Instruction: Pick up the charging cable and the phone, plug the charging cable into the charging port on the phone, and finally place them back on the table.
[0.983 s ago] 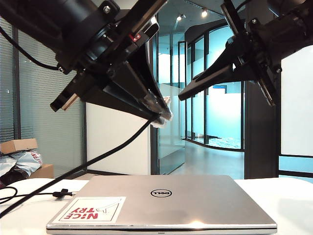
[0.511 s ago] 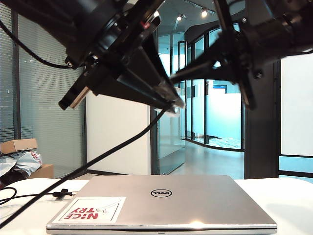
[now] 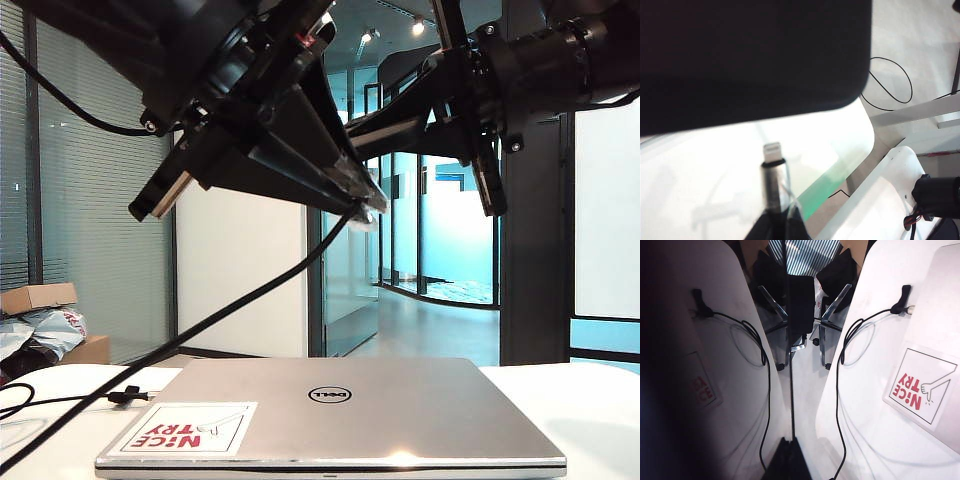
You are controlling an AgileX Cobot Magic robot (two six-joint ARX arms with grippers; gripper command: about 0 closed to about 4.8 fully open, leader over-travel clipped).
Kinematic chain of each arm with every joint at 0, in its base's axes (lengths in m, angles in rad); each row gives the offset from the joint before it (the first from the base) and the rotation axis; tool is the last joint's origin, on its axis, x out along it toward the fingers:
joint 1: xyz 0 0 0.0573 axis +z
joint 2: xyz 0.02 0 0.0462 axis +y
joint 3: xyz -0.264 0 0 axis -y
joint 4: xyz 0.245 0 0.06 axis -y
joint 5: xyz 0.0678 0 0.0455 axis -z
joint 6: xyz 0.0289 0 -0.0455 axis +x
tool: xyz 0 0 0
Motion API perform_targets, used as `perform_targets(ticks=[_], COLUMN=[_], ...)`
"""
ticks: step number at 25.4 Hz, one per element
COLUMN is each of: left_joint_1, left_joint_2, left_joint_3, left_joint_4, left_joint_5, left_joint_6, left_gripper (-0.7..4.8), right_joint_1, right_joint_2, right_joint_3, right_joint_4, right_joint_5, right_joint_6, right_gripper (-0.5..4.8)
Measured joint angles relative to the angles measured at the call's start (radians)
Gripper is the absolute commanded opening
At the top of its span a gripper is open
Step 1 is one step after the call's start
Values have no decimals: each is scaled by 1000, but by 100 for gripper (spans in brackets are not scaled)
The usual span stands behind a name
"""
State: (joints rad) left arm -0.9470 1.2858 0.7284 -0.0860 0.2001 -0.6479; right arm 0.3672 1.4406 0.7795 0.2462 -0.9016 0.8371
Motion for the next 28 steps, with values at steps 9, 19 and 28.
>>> perform_targets(ticks=[9, 19, 28], left_joint_1=[0, 1, 1], left_joint_2=[0, 0, 0], left_joint_3=[0, 0, 0], left_joint_4=[23, 24, 24], left_joint_5=[0, 0, 0], left_joint_6=[0, 0, 0], left_gripper=[-7, -7, -7], right_joint_1=[-1, -29, -29], right_joint_2=[0, 0, 0], right_joint_3=[0, 0, 1], right_joint_4=[-65, -133, -124], right_joint_5=[10, 0, 0], right_joint_6=[-18, -19, 44], right_gripper=[-6, -6, -6])
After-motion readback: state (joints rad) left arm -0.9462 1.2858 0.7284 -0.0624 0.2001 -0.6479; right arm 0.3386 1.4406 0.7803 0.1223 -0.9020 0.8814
